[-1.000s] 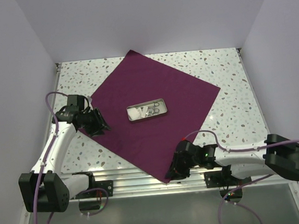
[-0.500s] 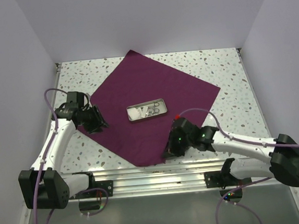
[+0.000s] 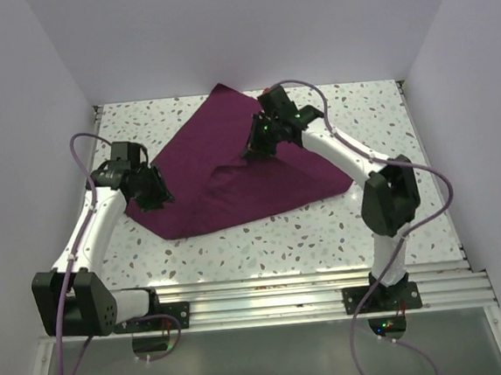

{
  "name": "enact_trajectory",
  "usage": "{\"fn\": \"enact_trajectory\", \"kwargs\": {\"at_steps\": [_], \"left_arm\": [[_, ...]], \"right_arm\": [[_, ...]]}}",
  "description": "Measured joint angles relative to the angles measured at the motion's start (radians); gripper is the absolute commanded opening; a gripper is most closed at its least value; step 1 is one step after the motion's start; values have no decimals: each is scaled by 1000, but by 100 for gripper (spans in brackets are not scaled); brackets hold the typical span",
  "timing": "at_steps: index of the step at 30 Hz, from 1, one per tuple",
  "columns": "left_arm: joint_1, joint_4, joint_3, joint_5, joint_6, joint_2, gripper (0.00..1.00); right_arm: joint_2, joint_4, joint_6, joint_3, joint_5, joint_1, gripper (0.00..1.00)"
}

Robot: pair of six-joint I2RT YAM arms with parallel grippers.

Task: Prepare the surgical pack

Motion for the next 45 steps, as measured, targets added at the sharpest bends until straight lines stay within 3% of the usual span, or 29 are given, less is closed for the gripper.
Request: {"fn": "enact_trajectory", "kwargs": {"at_steps": [6, 16, 29, 45], "left_arm": [[0, 42, -18, 5, 0, 69, 43], [0, 91, -23, -3, 7, 156, 43], [0, 116, 6, -7, 17, 252, 43], [0, 118, 11, -11, 18, 273, 43]], "right_arm": [[288, -61, -91, 351, -3, -58, 0], [568, -53, -113, 642, -83, -84, 0], [615, 67, -61, 673, -144, -153, 0], [811, 149, 23, 770, -209, -171, 2]]}}
